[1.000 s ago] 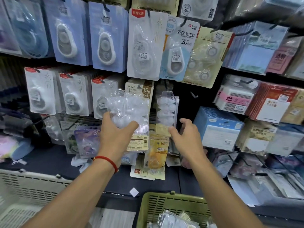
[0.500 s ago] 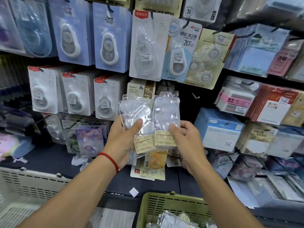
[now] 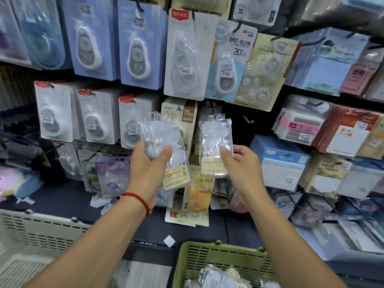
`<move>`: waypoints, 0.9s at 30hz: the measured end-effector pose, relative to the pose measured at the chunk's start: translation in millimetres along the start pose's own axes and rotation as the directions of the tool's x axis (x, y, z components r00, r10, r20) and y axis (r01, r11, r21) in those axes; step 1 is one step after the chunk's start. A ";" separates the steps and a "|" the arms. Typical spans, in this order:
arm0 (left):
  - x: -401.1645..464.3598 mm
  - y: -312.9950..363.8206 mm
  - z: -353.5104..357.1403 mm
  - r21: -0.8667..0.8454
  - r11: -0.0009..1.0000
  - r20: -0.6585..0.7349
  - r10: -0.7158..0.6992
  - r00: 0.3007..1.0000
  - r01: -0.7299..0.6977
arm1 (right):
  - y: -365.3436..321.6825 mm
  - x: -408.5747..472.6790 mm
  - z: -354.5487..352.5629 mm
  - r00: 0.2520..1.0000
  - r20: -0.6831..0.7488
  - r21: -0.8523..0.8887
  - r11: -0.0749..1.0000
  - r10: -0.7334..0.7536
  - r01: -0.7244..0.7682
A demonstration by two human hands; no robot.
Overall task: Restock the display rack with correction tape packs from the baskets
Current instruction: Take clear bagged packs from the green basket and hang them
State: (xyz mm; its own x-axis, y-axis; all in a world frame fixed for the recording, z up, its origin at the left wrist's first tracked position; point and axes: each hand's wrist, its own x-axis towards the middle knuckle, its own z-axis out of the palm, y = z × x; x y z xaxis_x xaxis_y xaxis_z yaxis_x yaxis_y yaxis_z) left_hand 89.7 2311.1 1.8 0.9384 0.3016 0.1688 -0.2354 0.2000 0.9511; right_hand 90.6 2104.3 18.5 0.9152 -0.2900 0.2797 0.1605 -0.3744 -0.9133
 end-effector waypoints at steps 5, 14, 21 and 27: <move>-1.7 -2.5 1.1 0.039 0.999 0.040 0.027 0.999 -0.029 | -10.1 -15.9 4.2 0.983 0.115 -0.285 0.944 -0.141 0.169; -8.9 -0.4 7.2 -0.060 0.995 0.122 -0.076 0.990 0.084 | -12.6 -35.1 10.5 0.960 0.281 -0.025 1.000 0.017 -0.010; -1.1 1.1 0.1 -0.030 0.990 0.045 -0.133 0.990 0.134 | -1.4 -16.6 5.5 0.995 0.089 0.094 0.994 0.045 -0.054; -1.5 3.1 0.2 -0.036 0.986 0.051 -0.158 0.986 0.160 | 2.3 -7.2 3.1 0.993 0.091 0.123 0.989 0.075 -0.086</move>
State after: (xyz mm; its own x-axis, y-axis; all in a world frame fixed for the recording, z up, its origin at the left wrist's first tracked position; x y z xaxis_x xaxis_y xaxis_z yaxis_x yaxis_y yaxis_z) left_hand 87.7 2311.0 4.6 0.9755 0.2183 0.0291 -0.0909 0.2790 0.9560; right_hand 85.6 2108.3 13.4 0.9545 -0.2364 0.1820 0.1251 -0.2367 -0.9635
